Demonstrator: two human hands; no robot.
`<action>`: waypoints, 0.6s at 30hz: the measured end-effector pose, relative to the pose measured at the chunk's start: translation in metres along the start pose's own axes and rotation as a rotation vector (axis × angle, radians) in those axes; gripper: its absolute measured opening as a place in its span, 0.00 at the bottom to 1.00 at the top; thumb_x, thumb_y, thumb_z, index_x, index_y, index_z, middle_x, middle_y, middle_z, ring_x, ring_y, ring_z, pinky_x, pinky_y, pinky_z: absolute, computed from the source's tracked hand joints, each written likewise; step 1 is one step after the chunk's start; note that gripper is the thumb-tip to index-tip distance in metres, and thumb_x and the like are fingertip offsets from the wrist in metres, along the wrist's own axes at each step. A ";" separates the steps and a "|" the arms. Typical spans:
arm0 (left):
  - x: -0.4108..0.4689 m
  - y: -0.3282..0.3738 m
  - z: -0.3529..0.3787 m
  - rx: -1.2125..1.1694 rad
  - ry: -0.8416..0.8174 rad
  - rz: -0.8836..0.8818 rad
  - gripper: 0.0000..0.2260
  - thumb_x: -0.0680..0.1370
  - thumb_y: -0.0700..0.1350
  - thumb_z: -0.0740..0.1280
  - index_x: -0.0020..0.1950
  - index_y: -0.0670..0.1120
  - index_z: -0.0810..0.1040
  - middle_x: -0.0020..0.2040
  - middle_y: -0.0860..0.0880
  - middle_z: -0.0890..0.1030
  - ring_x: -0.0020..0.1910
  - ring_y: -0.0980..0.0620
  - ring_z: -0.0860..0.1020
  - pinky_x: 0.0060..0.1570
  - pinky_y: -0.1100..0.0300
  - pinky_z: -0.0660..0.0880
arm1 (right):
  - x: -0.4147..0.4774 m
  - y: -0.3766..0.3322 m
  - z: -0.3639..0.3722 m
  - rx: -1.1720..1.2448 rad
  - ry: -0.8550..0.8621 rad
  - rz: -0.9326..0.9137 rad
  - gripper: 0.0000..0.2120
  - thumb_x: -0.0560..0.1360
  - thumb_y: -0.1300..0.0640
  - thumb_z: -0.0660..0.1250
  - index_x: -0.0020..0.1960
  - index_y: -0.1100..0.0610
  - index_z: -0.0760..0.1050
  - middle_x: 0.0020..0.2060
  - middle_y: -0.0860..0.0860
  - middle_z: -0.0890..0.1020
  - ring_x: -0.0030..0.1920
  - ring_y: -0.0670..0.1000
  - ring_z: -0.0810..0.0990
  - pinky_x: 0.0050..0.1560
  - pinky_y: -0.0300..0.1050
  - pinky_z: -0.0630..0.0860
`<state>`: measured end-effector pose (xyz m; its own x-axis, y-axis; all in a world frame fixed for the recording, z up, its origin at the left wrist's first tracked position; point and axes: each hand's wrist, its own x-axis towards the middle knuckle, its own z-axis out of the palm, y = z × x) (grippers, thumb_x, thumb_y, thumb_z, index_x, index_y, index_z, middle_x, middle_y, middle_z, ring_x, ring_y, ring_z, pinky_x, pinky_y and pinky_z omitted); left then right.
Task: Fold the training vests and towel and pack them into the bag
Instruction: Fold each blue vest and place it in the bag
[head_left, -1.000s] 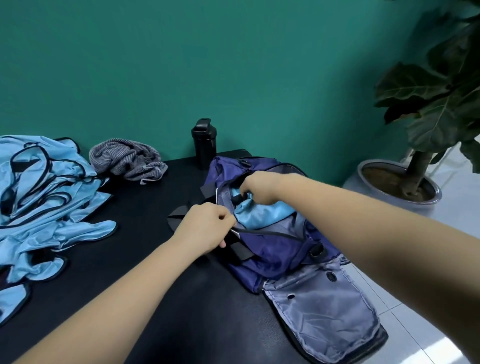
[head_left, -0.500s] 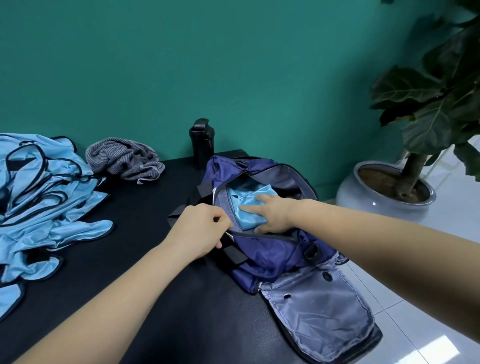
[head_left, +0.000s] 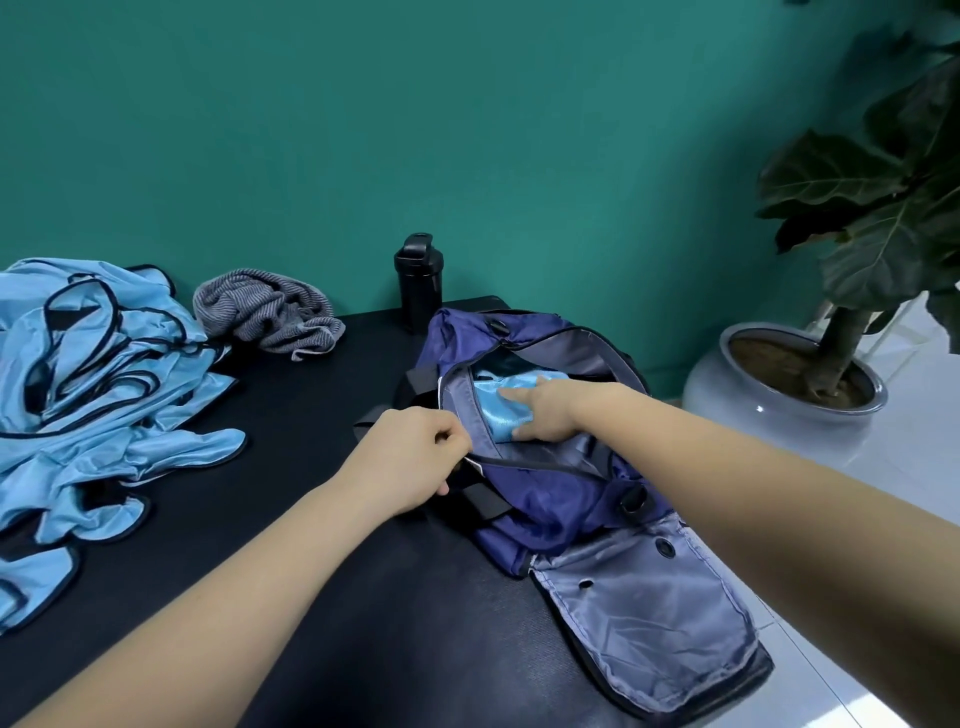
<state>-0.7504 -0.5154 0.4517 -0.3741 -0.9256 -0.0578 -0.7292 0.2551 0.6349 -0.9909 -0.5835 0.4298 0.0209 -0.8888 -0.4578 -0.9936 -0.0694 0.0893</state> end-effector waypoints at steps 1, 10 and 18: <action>-0.001 -0.001 0.001 -0.014 0.008 0.006 0.12 0.82 0.50 0.62 0.48 0.50 0.85 0.35 0.53 0.84 0.31 0.60 0.83 0.37 0.55 0.79 | -0.009 -0.001 -0.004 0.028 0.041 -0.015 0.35 0.85 0.42 0.61 0.87 0.42 0.49 0.83 0.57 0.62 0.79 0.60 0.67 0.76 0.54 0.67; -0.042 -0.022 -0.003 -0.152 -0.018 0.054 0.09 0.83 0.55 0.67 0.64 0.62 0.77 0.43 0.54 0.85 0.35 0.57 0.85 0.52 0.50 0.82 | -0.084 -0.079 -0.010 0.414 0.594 -0.122 0.19 0.81 0.55 0.63 0.71 0.50 0.76 0.65 0.55 0.79 0.66 0.59 0.76 0.64 0.56 0.75; -0.109 -0.091 -0.042 -0.101 0.109 -0.126 0.05 0.80 0.48 0.67 0.51 0.58 0.81 0.38 0.57 0.84 0.37 0.57 0.81 0.40 0.58 0.78 | -0.109 -0.212 0.038 0.738 0.630 -0.233 0.16 0.80 0.52 0.66 0.66 0.48 0.79 0.59 0.50 0.82 0.62 0.54 0.78 0.64 0.54 0.76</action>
<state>-0.6195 -0.4498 0.4328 -0.2157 -0.9745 -0.0614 -0.7031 0.1114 0.7023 -0.7872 -0.4545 0.4275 0.0664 -0.9818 0.1779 -0.7729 -0.1634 -0.6131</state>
